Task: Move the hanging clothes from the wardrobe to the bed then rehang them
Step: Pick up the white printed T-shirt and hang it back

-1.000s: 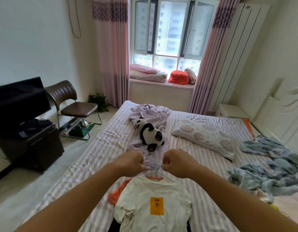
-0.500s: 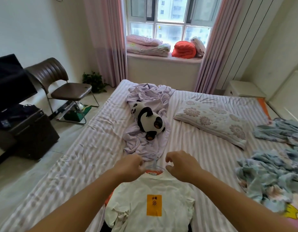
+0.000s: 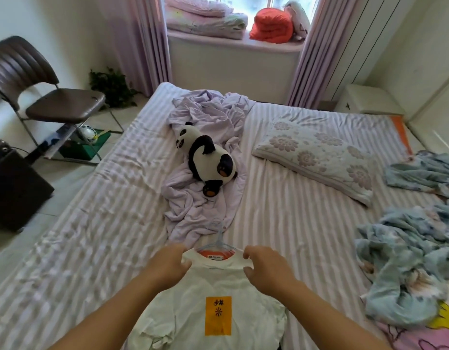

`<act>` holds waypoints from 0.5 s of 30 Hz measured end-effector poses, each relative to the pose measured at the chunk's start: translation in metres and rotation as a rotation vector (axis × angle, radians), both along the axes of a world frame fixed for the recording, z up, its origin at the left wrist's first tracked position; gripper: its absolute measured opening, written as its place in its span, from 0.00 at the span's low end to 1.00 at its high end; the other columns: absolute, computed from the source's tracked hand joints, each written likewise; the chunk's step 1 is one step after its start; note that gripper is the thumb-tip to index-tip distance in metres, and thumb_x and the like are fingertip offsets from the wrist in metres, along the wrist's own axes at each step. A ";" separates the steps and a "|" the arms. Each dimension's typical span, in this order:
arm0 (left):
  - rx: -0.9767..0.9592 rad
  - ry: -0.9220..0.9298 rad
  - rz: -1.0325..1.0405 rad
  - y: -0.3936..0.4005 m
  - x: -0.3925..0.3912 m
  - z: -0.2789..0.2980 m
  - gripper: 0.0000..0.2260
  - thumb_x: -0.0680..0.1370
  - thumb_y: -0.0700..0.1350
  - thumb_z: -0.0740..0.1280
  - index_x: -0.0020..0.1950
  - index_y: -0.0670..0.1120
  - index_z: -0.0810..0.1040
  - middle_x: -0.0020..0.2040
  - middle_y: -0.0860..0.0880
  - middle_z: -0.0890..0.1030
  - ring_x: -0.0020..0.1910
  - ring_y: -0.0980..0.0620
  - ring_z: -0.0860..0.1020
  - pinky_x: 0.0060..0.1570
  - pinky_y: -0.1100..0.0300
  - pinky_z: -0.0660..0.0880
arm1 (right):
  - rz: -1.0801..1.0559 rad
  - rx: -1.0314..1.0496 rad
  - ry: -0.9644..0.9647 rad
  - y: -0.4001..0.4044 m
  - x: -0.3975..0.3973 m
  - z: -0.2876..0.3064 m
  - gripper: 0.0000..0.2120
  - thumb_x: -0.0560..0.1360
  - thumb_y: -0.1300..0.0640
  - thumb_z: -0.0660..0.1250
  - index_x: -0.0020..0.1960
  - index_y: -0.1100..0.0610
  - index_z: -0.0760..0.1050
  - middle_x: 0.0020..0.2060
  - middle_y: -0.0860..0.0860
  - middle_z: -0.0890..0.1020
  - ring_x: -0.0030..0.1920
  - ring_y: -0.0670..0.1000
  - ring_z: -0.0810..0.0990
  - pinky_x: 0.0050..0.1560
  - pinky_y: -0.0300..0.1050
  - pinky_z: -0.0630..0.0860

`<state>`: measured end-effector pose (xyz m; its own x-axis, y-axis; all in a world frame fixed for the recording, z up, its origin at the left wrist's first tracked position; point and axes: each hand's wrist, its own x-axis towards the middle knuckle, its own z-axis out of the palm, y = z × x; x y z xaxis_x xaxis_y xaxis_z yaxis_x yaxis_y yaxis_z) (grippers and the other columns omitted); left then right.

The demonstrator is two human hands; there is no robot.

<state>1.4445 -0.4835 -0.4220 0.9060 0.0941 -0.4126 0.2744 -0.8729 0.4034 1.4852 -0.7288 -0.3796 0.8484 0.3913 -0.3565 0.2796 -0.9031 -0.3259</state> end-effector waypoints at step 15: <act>0.008 0.094 0.012 0.042 0.072 -0.203 0.18 0.78 0.51 0.64 0.67 0.51 0.70 0.64 0.52 0.75 0.62 0.52 0.73 0.59 0.58 0.72 | -0.301 0.021 0.172 0.011 0.081 -0.220 0.26 0.78 0.53 0.66 0.74 0.50 0.65 0.69 0.47 0.72 0.68 0.49 0.72 0.65 0.43 0.70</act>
